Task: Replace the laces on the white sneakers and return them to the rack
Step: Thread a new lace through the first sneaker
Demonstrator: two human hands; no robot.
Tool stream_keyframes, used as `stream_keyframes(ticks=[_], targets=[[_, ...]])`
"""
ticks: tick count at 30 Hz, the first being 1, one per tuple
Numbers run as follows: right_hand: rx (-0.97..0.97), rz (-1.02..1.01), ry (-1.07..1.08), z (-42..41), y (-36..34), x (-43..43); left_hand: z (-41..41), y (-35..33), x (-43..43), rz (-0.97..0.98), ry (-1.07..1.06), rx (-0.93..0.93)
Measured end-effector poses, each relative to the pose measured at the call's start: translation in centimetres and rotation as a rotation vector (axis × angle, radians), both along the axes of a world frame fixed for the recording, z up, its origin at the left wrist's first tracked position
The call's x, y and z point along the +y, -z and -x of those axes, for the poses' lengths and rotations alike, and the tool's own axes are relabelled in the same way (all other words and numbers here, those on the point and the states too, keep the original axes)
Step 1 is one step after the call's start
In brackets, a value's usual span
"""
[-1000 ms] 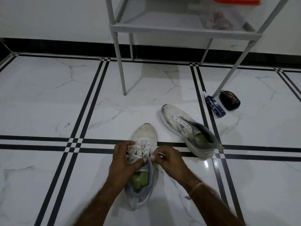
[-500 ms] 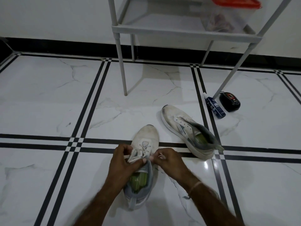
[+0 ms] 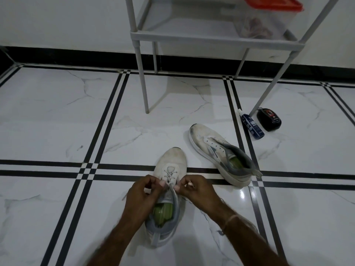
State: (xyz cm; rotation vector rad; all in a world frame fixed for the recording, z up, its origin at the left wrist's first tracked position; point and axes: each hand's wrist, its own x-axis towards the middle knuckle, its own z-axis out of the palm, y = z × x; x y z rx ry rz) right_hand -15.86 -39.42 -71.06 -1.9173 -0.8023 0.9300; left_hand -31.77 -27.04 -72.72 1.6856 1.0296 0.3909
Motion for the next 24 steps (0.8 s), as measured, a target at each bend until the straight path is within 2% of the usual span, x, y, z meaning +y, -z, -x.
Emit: stream_keyframes(ticks=[3, 6, 12, 13, 16, 19, 22, 24], targets=[[0.015, -0.012, 0.049, 1.2, 0.6, 0.3, 0.1, 0.3, 0.0, 0.029, -0.004, 0.001], [0.111, 0.006, 0.112, 2.1, 1.0, 0.4, -0.1, 0.6, 0.0, 0.032, -0.009, 0.022], [0.449, -0.009, 0.274, 2.0, 0.7, 0.0, 0.2, 1.6, -0.5, 0.070, -0.099, 0.007], [0.428, -0.003, 0.260, 1.7, 0.4, -0.1, 0.2, 1.4, -0.6, 0.062, -0.114, -0.001], [0.087, 0.071, 0.204, -0.5, 0.3, -1.0, 0.6, 0.7, -0.6, -0.031, -0.123, -0.016], [-0.182, 0.026, 0.285, -3.0, 0.4, -1.4, 1.4, 0.5, -0.2, -0.290, -0.070, 0.068], [-0.267, -0.084, 0.258, -3.5, -0.5, -0.7, 0.9, -0.6, -1.0, -0.380, 0.016, 0.085], [-0.387, -0.041, 0.148, -3.4, -1.0, 0.1, 0.6, -1.1, -1.5, -0.352, 0.035, 0.047]])
